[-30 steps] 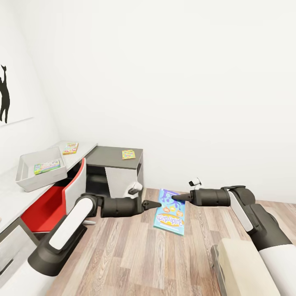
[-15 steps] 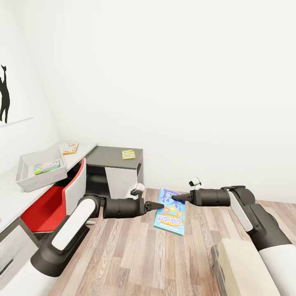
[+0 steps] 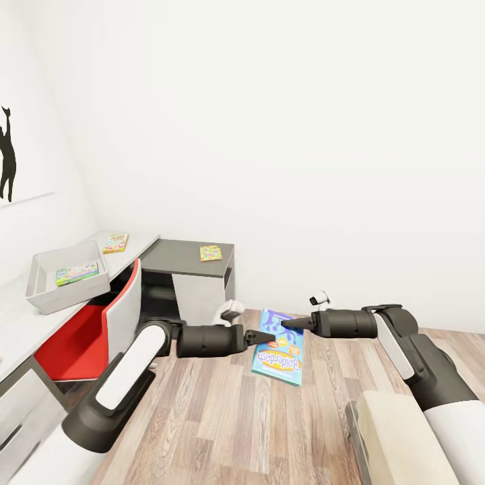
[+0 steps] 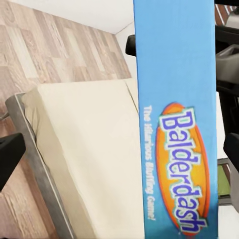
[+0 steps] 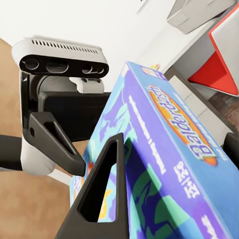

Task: Put all the toys in the child's room - the three board games (two on the bed and one on the table), the two jigsaw puzzles on the table, and the tennis ball on the table - inside the toy box on the table in the child's room.

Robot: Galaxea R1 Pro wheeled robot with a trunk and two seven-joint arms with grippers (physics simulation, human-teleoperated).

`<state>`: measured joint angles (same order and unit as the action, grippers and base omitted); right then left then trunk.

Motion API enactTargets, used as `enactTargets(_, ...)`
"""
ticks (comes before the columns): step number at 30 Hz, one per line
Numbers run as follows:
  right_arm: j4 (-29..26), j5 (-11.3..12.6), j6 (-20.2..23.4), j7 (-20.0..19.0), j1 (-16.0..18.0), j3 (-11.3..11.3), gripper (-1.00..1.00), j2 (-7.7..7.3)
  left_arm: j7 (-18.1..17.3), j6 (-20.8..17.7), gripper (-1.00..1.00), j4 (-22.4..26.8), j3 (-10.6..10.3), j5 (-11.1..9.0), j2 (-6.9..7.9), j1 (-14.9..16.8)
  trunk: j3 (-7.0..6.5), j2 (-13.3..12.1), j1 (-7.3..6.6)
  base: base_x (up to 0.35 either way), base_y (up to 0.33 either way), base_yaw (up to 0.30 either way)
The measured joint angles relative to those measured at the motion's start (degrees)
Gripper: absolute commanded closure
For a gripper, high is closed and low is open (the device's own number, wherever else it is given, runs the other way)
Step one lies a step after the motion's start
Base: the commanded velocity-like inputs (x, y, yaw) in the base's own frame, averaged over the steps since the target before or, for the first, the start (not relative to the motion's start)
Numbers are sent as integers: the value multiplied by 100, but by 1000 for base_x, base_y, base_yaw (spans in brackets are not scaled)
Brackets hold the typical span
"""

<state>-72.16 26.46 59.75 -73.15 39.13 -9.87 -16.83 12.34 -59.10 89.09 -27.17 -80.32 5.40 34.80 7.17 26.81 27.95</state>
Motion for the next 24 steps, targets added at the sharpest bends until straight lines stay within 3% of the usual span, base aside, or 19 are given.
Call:
enactTargets(3,0,0,0,0,0,-3,100,0,0,-1,-100,-10,0,47,-23,1,0,0,0,0,0,0)
enactTargets(4,0,1,0,1,0,-1,100,0,0,-1,100,-14,-2,63,-32,1,0,0,0,0,0,0)
enactTargets(24,1,-24,-22,0,0,4,100,-8,7,7,100,-26,-2,57,-72,3,0,0,0,0,0,0)
